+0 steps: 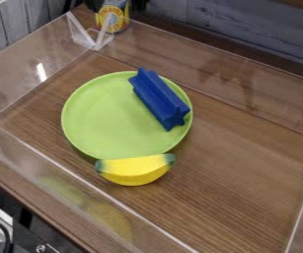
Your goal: Put the blue object in the green plate
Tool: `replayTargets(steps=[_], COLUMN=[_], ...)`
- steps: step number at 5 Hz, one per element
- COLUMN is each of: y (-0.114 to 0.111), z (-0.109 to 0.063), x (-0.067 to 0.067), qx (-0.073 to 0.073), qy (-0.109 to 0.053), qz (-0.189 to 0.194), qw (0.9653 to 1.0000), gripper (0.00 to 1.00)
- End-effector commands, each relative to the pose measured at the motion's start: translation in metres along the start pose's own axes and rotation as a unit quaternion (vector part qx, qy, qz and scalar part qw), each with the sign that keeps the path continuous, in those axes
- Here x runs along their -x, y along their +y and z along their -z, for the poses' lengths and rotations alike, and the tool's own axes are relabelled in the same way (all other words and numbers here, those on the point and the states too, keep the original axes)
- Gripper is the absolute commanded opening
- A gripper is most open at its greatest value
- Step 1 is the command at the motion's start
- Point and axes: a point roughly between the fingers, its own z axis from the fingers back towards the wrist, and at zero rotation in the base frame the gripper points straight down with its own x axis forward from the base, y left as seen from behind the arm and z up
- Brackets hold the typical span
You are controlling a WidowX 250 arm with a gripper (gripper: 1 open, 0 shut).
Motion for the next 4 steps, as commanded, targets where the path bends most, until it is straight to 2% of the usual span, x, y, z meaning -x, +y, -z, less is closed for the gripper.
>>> replayTargets(steps=[1, 2, 3, 4], y=[-0.005, -0.006, -0.008, -0.013], z=[0.005, 0.021, 0.029, 0.036], x=[-0.007, -0.009, -0.010, -0.007], qx=[-0.001, -0.003, -0.002, -0.001], qy=[-0.021, -0.021, -0.026, -0.022], qz=[0.005, 0.003, 0.000, 0.005], qw=[0.9998, 0.9998, 0.9997, 0.9997], gripper=[1.00, 1.00, 1.00, 1.00])
